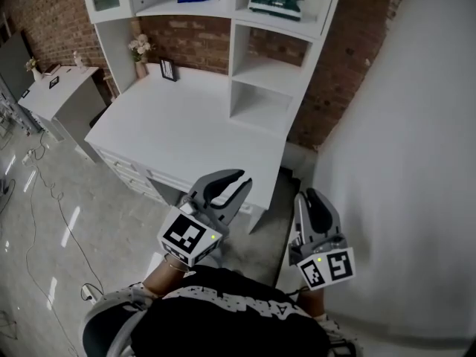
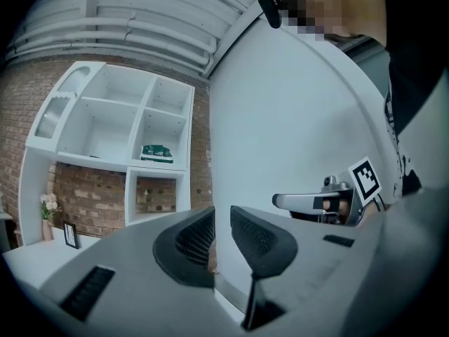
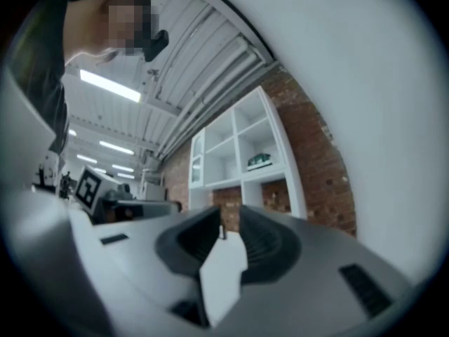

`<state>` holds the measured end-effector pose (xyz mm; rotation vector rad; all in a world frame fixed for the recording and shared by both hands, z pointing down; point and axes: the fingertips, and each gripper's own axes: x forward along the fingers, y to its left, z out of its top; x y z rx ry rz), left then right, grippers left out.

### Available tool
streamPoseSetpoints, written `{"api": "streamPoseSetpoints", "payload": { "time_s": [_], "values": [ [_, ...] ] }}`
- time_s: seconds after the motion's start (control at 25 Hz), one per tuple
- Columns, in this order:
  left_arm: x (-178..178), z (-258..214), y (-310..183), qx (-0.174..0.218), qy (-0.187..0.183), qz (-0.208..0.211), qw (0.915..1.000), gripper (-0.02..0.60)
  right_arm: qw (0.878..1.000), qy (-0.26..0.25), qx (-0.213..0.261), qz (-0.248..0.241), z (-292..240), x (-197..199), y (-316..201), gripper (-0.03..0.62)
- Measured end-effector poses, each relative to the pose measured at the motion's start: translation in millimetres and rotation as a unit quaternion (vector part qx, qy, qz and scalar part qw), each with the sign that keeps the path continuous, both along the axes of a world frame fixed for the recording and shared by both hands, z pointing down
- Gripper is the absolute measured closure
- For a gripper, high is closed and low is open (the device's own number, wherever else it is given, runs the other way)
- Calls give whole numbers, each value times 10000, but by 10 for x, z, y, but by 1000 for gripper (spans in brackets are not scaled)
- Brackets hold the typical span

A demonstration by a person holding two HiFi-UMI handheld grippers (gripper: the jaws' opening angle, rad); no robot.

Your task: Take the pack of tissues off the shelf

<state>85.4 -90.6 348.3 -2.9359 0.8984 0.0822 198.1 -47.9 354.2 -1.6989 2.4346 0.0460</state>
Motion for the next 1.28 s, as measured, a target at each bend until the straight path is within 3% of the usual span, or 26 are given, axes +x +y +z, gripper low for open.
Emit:
{"api": "streamPoseSetpoints", "payload": {
  "time_s": [0.68, 1.28],
  "values": [
    [-173, -71, -865, 40, 167, 109, 9998, 486, 9997, 225, 86, 107, -141, -173, -827, 503],
    [-8, -171, -1564, 10, 226, 585, 9980, 480, 9975, 393, 22, 588, -274, -109, -1379, 493]
  ]
}}
